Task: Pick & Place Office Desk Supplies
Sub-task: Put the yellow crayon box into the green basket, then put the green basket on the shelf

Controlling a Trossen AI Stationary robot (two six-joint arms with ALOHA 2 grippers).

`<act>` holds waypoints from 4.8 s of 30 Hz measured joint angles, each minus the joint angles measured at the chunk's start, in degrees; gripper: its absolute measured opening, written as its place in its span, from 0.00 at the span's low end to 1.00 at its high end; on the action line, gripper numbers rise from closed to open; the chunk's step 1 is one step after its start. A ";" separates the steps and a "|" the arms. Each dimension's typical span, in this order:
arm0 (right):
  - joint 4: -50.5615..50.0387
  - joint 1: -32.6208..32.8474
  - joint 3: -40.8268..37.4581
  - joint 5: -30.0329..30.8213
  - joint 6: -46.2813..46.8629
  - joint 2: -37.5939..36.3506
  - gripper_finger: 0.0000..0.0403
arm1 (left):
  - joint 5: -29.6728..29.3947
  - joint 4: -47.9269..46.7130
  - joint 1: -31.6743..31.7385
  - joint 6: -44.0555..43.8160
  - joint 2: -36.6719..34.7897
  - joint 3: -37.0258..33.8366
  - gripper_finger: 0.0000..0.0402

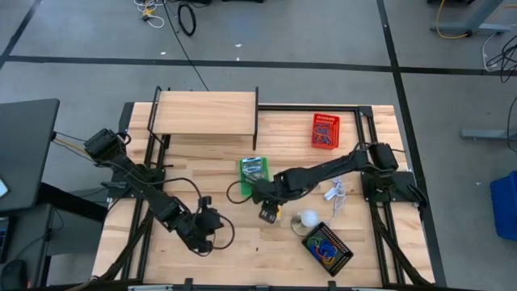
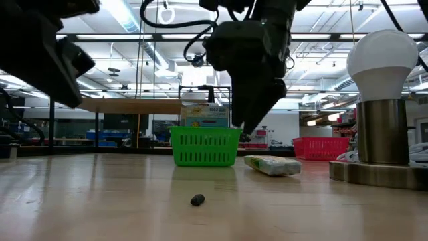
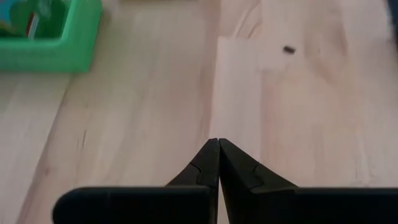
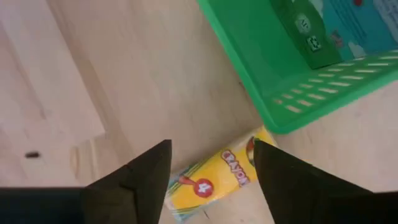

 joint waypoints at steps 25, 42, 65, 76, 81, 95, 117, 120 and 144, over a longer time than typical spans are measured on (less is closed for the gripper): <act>3.69 -2.59 -8.70 -6.85 13.88 0.00 0.60 | -0.93 11.20 -0.26 11.42 0.01 0.04 0.02; 15.11 -0.74 -14.03 -5.71 12.07 -0.23 0.33 | -1.04 11.38 -0.22 11.64 0.02 0.04 0.02; 30.27 8.66 -14.27 7.54 1.47 -0.47 0.14 | -1.74 12.95 -0.15 12.02 0.02 0.04 0.02; 34.47 9.75 -14.23 33.52 -12.40 -4.02 0.14 | -2.55 14.94 -0.20 14.15 0.02 0.00 0.02; 38.35 6.92 -14.21 37.19 -18.61 -4.33 0.14 | -2.62 15.74 -0.20 14.16 0.02 0.00 0.02; 47.47 0.82 -19.46 32.74 -24.11 -4.33 0.14 | -3.51 18.21 -0.22 15.64 0.02 0.00 0.02; 48.84 1.31 -20.06 31.04 -24.99 -4.24 0.48 | -4.04 18.55 -0.15 14.69 0.02 0.00 0.02; 49.83 1.90 -20.12 31.81 -25.84 -4.22 0.47 | -4.04 18.57 -0.16 15.08 0.02 0.00 0.02; 42.17 9.16 -19.06 34.22 -40.31 -15.79 0.41 | -6.84 40.51 -0.13 45.60 -4.68 0.00 0.02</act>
